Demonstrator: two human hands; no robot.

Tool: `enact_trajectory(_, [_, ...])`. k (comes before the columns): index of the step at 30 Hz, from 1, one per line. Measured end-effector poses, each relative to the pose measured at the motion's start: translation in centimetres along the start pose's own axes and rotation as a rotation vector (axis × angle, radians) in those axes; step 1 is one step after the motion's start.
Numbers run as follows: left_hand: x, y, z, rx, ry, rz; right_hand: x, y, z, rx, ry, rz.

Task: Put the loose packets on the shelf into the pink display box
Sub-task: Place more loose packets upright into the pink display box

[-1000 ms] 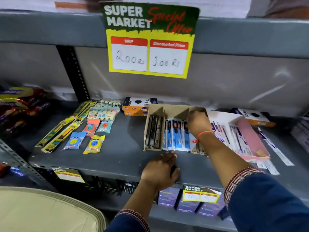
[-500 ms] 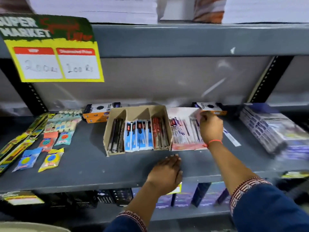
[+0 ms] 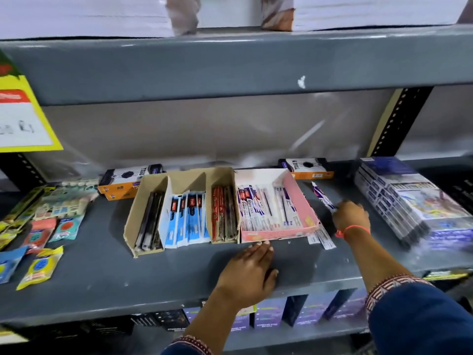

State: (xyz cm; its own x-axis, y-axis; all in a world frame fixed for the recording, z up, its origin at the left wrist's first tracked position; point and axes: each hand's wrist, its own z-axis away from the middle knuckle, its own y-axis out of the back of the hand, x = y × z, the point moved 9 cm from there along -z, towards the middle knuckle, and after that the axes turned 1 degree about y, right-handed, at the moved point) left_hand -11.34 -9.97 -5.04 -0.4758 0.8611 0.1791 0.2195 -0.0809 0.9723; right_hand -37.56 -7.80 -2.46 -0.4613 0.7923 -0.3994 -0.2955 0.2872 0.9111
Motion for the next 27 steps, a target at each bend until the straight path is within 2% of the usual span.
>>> enact_trajectory(8, [0.7, 1.5, 0.4, 0.152, -0.043, -0.071, -0.3, -0.3, -2.1, -0.090, -0.043, -0.139])
enact_trajectory(11, [0.6, 1.4, 0.4, 0.140, -0.026, -0.092, 0.2, -0.4, -2.3, -0.115, -0.096, -0.201])
enact_trajectory(15, [0.3, 0.7, 0.2, 0.061, -0.005, 0.018, 1.3, -0.8, -2.0, -0.176, -0.151, -0.314])
enact_trajectory(21, [-0.1, 0.0, -0.1, 0.022, 0.014, 0.008, 1.0, 1.0, -0.6, -0.111, -0.083, -0.816])
enact_trajectory(24, [-0.2, -0.4, -0.1, 0.013, 0.015, -0.017, -0.6, 1.6, 1.4, -0.205, -0.042, -1.050])
enact_trajectory(27, [-0.4, -0.5, -0.1, 0.017, 0.028, -0.024, -2.5, 2.5, 3.8, -0.297, 0.048, -1.110])
